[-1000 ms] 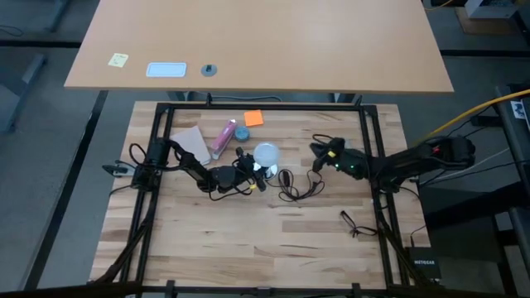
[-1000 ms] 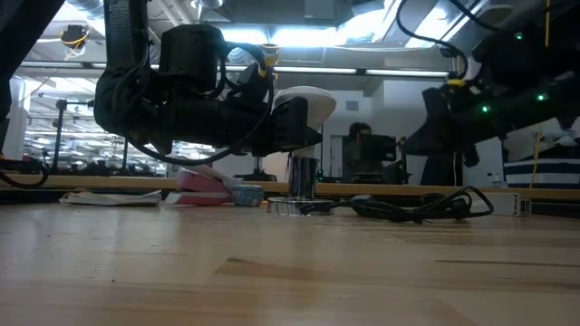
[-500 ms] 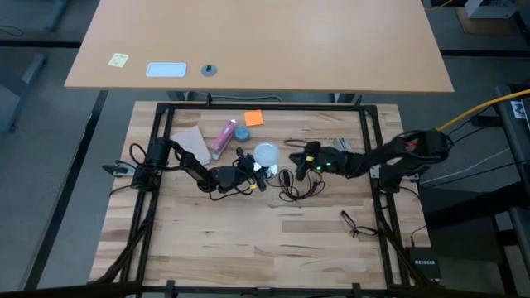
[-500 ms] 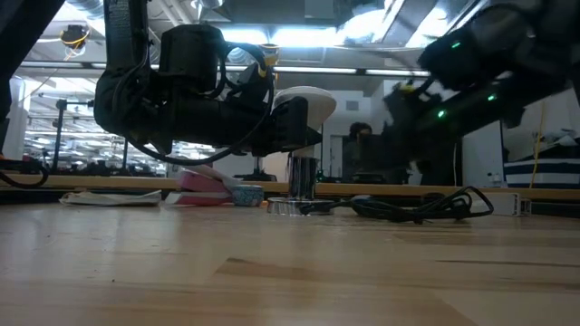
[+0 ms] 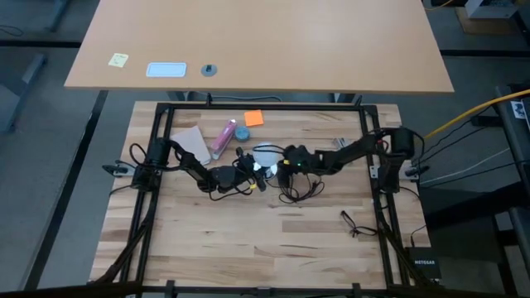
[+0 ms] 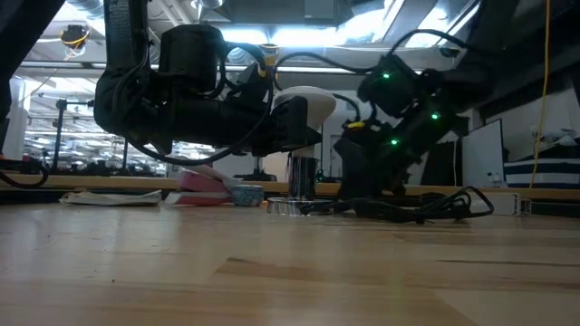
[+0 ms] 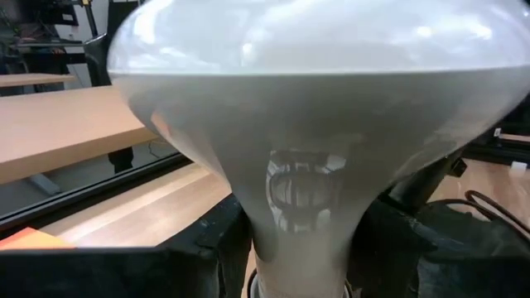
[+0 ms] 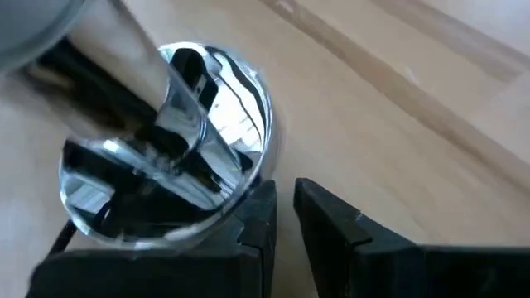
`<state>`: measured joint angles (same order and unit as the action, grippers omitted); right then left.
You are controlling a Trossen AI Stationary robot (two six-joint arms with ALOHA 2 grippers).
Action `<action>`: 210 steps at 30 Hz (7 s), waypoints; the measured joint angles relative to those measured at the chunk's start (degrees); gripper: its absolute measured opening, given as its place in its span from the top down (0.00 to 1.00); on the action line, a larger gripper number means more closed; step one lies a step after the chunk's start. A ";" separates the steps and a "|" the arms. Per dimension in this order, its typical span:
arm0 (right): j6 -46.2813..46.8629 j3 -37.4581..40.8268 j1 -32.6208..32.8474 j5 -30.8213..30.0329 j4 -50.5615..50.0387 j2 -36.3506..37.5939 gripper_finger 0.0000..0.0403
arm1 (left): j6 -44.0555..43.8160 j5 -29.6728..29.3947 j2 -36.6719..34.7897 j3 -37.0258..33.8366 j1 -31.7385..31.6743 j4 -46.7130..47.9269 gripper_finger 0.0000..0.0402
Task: Screw lightbulb
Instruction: Remove the lightbulb from the lamp
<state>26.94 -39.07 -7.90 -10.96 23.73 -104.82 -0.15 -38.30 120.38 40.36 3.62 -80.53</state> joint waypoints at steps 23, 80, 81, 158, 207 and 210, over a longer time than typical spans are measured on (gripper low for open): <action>4.06 -4.05 6.75 6.52 -0.60 -2.75 0.85 | 2.34 -3.04 -0.07 0.09 0.02 0.43 0.60; -19.13 -3.95 -5.73 -1.83 -24.39 8.94 0.85 | -11.03 2.07 1.77 11.63 -1.63 14.86 0.60; -19.58 -3.95 -5.79 -1.41 -24.33 8.94 0.85 | -10.07 2.15 1.77 11.61 -1.43 14.90 0.60; -4.53 0.37 1.30 5.07 -13.70 8.18 0.85 | 1.86 -13.51 1.99 11.45 5.39 13.53 0.60; 0.79 0.39 4.58 0.13 -10.23 8.18 0.85 | 2.20 -13.57 1.99 11.39 6.09 10.82 0.60; 2.00 0.39 5.36 -0.05 -10.20 8.18 0.85 | 3.04 -13.57 1.97 11.39 6.09 10.84 0.60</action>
<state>28.94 -38.68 -2.54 -11.01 13.52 -96.64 2.89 -51.88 122.34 51.75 9.72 -69.69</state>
